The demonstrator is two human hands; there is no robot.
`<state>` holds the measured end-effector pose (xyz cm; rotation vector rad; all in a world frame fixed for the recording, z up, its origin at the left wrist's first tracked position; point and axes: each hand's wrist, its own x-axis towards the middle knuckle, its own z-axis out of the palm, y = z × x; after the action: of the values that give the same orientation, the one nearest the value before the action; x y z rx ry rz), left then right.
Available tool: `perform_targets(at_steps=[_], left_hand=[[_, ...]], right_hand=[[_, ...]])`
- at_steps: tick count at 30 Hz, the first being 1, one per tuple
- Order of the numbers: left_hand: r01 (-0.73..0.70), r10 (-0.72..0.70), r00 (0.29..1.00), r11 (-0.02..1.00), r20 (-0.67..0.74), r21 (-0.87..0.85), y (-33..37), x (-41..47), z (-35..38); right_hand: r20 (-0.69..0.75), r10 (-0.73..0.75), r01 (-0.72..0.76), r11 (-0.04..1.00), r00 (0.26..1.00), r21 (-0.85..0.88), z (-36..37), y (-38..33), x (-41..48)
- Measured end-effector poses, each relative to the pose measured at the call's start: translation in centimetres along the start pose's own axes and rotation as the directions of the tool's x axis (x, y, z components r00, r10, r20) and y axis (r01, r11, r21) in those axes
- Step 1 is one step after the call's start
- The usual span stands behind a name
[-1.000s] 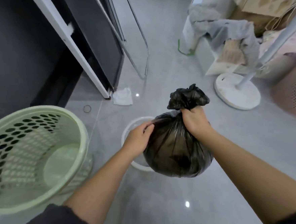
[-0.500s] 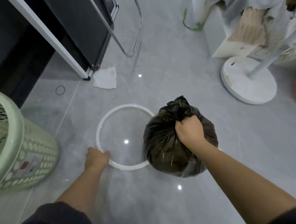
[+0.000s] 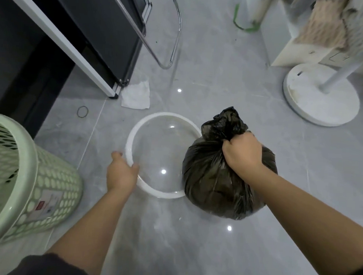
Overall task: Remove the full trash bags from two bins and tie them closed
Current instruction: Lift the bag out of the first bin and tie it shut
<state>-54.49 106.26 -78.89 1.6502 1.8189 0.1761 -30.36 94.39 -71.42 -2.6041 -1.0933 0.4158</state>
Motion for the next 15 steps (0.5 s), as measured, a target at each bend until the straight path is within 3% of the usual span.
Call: perform_targets(at_steps=[3,7,10,15], left_hand=[[-0.27,0.278,0.958,0.957,-0.073,0.104,3.5,-0.9,-3.7],[-0.428,0.47,0.864,0.874,-0.18,0.23,6.8,-2.7,-10.1],[-0.389,0.463,0.836,0.879,-0.295,0.275,7.1,-3.4,-15.6],[-0.232,0.284,0.839,0.958,-0.464,0.168,3.7,-3.6,-24.6]], right_hand=[[-0.015,-0.06,0.058,0.995,0.998,-0.08,-1.9,-1.3,-0.3],[-0.011,-0.095,0.095,0.994,0.995,-0.053,-3.6,-3.8,-0.7],[-0.021,-0.129,0.129,0.992,0.991,-0.014,-4.7,-6.1,-0.9],[-0.048,-0.19,0.192,0.98,0.981,0.042,-6.1,-9.9,-0.6]])
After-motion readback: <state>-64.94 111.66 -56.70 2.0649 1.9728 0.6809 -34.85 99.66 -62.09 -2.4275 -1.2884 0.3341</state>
